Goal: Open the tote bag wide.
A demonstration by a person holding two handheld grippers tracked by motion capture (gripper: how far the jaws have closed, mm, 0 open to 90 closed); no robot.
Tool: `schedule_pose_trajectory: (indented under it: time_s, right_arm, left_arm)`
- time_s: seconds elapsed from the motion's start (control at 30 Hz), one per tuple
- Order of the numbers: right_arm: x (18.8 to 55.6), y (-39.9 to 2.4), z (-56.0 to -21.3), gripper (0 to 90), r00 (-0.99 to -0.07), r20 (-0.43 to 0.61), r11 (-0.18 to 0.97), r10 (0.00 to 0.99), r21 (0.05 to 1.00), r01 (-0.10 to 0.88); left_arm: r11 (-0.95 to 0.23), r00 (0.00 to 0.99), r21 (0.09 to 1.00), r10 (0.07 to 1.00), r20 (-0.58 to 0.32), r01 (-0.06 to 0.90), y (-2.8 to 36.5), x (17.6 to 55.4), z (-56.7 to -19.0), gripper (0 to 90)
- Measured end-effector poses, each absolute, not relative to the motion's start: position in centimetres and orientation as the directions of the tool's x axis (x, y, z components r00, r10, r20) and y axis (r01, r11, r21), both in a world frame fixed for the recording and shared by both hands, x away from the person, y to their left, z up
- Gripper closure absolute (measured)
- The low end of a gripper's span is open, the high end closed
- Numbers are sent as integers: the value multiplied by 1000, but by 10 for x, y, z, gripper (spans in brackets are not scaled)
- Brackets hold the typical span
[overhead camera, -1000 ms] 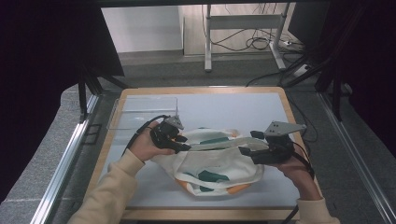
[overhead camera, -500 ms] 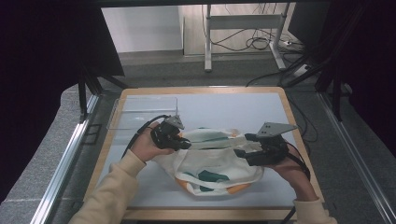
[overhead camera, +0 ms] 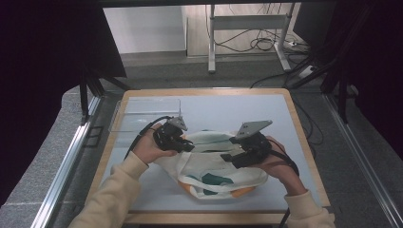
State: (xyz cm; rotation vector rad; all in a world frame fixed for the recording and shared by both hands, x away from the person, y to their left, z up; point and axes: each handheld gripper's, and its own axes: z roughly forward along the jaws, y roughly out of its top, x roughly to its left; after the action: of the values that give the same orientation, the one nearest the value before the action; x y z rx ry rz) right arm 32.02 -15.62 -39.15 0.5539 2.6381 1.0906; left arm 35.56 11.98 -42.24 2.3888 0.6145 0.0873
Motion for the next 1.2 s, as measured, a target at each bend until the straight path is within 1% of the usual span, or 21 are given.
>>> schedule_pose_trajectory:
  time_s: [0.2, 0.23, 0.3, 0.37, 0.4, 0.47, 0.63, 0.67, 0.7, 0.77, 0.8, 0.83, 0.87, 0.9, 0.93, 1.03, 1.2]
  right_arm:
    - [325, -135, -399, 403, -930, -71, 724, 361, 650, 231]
    - [325, -135, -399, 403, -930, -71, 724, 361, 650, 231]
    - [329, -130, -404, 444, -932, -66, 745, 355, 622, 240]
    - [330, -130, -405, 456, -933, -61, 749, 354, 616, 245]
    - [331, -129, -406, 478, -936, -57, 757, 348, 605, 245]
    - [331, -129, -407, 487, -937, -54, 761, 346, 600, 246]
    - [333, -127, -410, 592, -940, -43, 775, 339, 580, 253]
    - [333, -127, -410, 592, -940, -43, 775, 339, 580, 253]
    - [334, -127, -413, 645, -944, -30, 780, 329, 573, 254]
    - [333, -127, -416, 706, -947, -21, 782, 322, 570, 253]
    - [332, -127, -417, 731, -947, -17, 783, 321, 568, 255]
    - [332, -127, -417, 731, -947, -17, 783, 321, 568, 255]
    - [331, -127, -420, 782, -947, -14, 784, 320, 565, 257]
    - [331, -127, -420, 782, -947, -14, 784, 320, 565, 257]
    - [329, -128, -422, 821, -948, -8, 784, 317, 566, 257]
    - [327, -128, -424, 852, -948, -2, 781, 317, 568, 260]
    - [321, -133, -426, 860, -946, 17, 766, 323, 583, 272]
  left_arm:
    - [-668, 886, 621, 453, -97, 410, 119, 356, -423, 805]
    - [-668, 886, 621, 453, -97, 410, 119, 356, -423, 805]
    - [-667, 885, 621, 455, -98, 411, 120, 356, -423, 805]
    - [-666, 885, 622, 454, -98, 411, 120, 356, -423, 805]
    - [-667, 885, 622, 454, -98, 411, 120, 356, -423, 805]
    - [-668, 886, 621, 453, -98, 410, 120, 356, -424, 805]
    - [-666, 885, 623, 456, -97, 411, 119, 356, -424, 805]
    - [-666, 885, 623, 456, -97, 411, 119, 356, -424, 805]
    - [-665, 882, 621, 461, -95, 415, 119, 357, -423, 805]
    - [-654, 878, 628, 467, -103, 422, 119, 357, -424, 806]
    - [-655, 878, 627, 468, -103, 422, 119, 358, -424, 806]
    - [-655, 878, 627, 468, -103, 422, 119, 358, -424, 806]
    - [-652, 876, 628, 471, -104, 425, 119, 358, -424, 807]
    - [-652, 876, 628, 471, -104, 425, 119, 358, -424, 807]
    - [-649, 875, 631, 474, -103, 426, 119, 358, -424, 807]
    - [-641, 871, 638, 481, -100, 427, 119, 359, -423, 807]
    - [-631, 866, 645, 491, -98, 431, 119, 361, -422, 809]
